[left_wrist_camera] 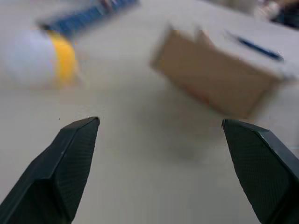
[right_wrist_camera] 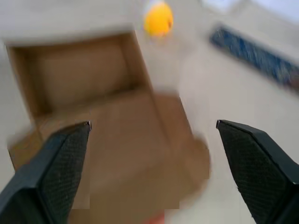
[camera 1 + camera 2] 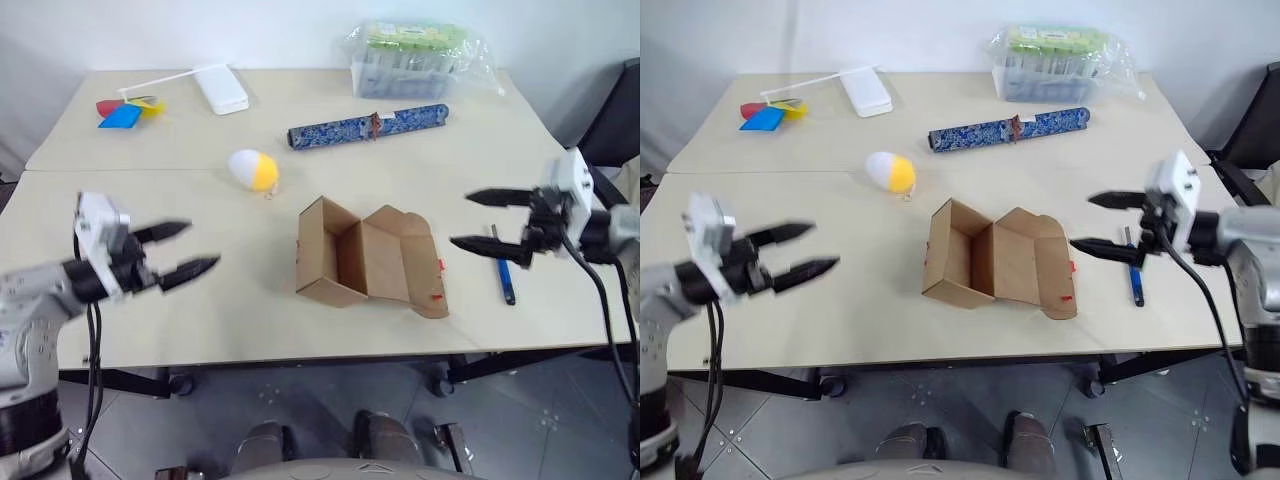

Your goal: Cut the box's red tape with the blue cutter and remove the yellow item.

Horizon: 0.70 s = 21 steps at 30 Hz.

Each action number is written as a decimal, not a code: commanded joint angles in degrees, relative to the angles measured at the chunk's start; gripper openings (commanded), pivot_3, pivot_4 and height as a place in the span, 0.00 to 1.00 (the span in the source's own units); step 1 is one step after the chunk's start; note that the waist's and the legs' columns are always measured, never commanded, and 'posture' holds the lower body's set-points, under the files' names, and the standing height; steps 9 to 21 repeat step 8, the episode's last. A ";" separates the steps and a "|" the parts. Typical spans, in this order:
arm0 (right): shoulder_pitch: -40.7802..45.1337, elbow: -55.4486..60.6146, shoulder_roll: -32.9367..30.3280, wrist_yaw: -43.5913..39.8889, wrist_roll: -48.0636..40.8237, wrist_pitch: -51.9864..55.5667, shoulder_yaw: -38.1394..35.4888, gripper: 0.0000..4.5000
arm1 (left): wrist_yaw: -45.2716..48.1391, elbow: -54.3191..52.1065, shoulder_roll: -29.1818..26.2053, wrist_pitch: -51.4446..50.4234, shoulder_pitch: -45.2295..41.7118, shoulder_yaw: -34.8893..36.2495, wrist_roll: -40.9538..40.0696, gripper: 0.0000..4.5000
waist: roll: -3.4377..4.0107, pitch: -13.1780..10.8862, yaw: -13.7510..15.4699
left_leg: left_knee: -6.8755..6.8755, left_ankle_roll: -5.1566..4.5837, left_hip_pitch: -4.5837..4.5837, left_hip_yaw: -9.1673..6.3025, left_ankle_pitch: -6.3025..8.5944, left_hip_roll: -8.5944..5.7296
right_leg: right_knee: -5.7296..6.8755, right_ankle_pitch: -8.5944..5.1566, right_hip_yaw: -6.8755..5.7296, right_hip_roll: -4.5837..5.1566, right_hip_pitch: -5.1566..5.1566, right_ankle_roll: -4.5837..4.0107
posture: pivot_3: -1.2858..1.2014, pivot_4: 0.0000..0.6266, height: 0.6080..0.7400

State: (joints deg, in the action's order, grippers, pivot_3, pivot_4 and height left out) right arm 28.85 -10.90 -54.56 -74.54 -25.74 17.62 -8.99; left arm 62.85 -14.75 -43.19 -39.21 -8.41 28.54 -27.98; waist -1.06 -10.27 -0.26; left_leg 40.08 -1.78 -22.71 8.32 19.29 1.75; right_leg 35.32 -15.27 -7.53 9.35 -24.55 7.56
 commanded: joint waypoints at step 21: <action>-6.83 -17.43 -2.51 -6.30 5.13 -18.88 -3.30 1.00 | 4.94 14.49 -7.51 13.16 4.07 5.76 0.27 0.99 | 0.12 -0.06 -0.01 | -0.04 -0.04 0.47 -0.01 0.01 0.22 | -0.22 -0.07 0.09 0.08 0.46 -0.14 | 0.52 0.24 1.00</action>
